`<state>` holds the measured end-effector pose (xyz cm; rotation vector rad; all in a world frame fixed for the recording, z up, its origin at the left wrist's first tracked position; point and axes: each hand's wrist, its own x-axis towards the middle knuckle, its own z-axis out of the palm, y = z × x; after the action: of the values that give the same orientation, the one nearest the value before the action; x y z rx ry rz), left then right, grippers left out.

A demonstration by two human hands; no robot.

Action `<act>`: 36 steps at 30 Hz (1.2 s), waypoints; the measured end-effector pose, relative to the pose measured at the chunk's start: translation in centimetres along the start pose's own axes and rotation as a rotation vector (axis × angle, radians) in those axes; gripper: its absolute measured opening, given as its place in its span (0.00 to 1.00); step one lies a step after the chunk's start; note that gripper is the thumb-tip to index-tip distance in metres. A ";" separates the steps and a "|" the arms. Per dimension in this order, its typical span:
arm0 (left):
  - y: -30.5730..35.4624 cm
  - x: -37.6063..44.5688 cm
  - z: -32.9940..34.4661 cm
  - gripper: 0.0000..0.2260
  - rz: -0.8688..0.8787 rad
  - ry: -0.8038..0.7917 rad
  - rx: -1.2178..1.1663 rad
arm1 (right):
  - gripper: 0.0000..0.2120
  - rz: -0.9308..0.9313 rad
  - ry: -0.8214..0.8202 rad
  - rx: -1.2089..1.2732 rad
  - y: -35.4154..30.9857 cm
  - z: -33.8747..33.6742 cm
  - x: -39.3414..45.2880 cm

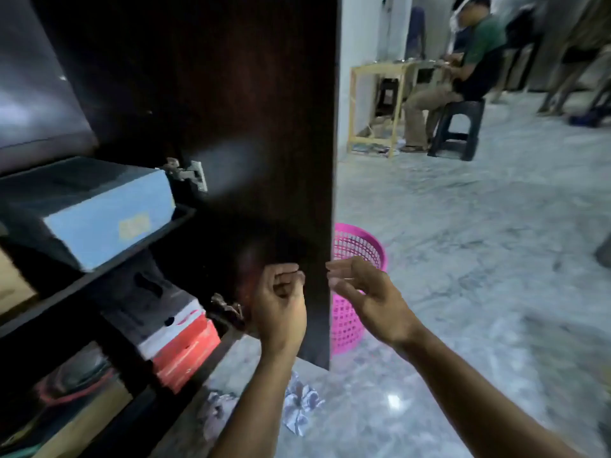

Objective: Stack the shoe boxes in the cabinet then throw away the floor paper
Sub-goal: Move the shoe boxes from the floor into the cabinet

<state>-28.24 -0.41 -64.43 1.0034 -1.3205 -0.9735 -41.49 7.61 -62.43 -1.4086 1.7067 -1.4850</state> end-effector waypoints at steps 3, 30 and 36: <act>-0.9 -4.9 6.0 0.06 -0.045 -0.181 0.034 | 0.08 0.080 0.110 -0.026 3.7 -6.9 -4.1; -11.4 -48.0 37.2 0.33 -1.074 -1.366 0.158 | 0.35 1.164 0.944 -0.443 29.1 -41.7 -40.4; -13.8 -46.4 35.7 0.24 -1.074 -1.070 -0.024 | 0.18 1.128 1.022 -0.268 28.8 -39.9 -40.4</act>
<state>-64.84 39.16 -91.08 1.2286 -1.5420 -2.5860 -71.93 57.70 -87.40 0.5062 2.6140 -1.2724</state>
